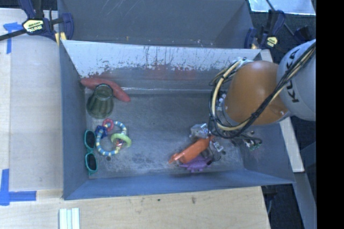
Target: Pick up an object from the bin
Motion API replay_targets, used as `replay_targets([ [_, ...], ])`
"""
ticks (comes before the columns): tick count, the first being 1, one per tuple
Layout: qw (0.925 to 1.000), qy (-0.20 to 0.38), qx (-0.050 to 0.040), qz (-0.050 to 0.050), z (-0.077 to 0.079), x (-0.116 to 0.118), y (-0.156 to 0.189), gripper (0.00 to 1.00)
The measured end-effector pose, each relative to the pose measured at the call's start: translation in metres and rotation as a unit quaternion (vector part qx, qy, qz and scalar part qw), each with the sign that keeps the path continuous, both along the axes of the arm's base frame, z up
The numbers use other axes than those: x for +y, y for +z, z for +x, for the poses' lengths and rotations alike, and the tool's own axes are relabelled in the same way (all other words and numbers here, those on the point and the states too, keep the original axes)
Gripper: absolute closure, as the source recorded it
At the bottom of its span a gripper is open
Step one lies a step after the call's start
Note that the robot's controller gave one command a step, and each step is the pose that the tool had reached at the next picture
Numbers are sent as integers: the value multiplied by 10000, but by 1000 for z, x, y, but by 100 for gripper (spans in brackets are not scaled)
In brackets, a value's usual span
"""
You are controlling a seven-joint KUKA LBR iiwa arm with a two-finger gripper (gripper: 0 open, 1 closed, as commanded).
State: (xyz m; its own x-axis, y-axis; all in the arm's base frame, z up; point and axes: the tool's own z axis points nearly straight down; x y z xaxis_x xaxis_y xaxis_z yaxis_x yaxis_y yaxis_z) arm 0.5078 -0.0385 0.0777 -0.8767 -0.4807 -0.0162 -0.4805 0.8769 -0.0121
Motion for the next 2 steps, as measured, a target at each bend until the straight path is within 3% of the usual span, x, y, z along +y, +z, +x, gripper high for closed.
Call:
replay_targets([
  [1,10000,-16,-24,2,5,5,146,100],
  [2,10000,-19,-14,3,4,5,145,100],
])
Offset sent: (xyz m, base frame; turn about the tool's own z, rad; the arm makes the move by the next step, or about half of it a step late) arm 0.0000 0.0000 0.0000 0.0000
